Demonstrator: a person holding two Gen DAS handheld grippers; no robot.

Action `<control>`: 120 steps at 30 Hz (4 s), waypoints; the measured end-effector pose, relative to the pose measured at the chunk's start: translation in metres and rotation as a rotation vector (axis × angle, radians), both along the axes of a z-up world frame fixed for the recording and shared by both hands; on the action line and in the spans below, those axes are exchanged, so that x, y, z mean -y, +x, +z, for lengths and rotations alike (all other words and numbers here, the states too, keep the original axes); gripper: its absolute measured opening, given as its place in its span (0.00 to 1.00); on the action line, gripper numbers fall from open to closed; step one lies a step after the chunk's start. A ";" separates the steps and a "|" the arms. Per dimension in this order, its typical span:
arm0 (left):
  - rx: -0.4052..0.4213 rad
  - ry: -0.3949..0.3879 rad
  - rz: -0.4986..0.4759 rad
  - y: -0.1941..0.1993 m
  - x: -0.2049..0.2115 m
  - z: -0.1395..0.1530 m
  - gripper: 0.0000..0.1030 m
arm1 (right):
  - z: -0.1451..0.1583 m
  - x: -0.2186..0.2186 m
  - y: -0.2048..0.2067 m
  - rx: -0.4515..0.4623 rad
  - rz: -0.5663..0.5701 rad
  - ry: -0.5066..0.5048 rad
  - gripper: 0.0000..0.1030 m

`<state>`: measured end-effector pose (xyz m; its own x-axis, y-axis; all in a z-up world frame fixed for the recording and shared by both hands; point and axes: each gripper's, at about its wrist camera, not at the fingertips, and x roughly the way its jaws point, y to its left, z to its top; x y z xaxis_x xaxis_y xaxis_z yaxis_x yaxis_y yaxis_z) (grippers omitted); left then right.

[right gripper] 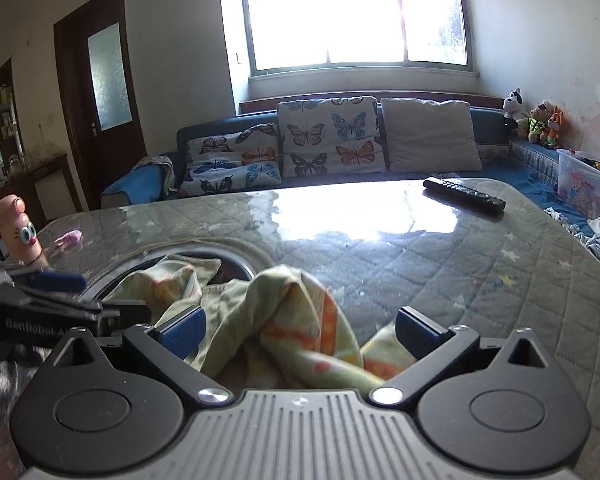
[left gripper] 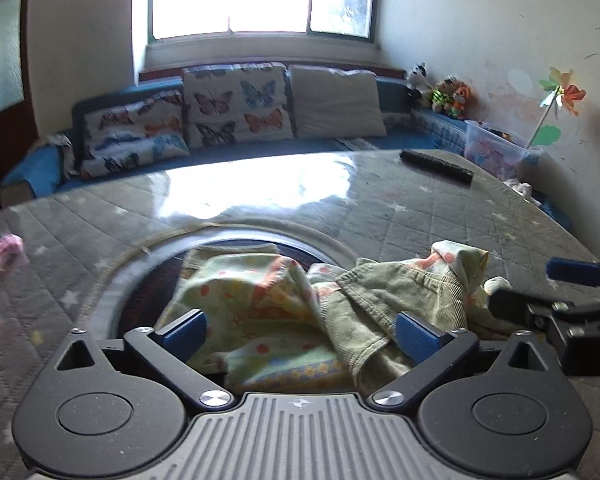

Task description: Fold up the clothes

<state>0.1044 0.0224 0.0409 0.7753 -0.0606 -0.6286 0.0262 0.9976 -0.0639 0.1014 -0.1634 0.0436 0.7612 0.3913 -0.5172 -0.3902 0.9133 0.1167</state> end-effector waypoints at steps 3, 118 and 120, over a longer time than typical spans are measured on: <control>-0.044 -0.042 -0.024 0.012 -0.003 -0.008 0.82 | -0.001 -0.002 0.013 -0.019 -0.001 0.010 0.90; -0.032 0.248 -0.005 0.018 -0.059 -0.059 0.06 | -0.068 -0.028 0.016 -0.053 0.178 -0.141 0.64; -0.034 0.242 0.042 0.023 -0.071 -0.059 0.06 | -0.069 -0.042 0.032 -0.051 0.210 -0.142 0.64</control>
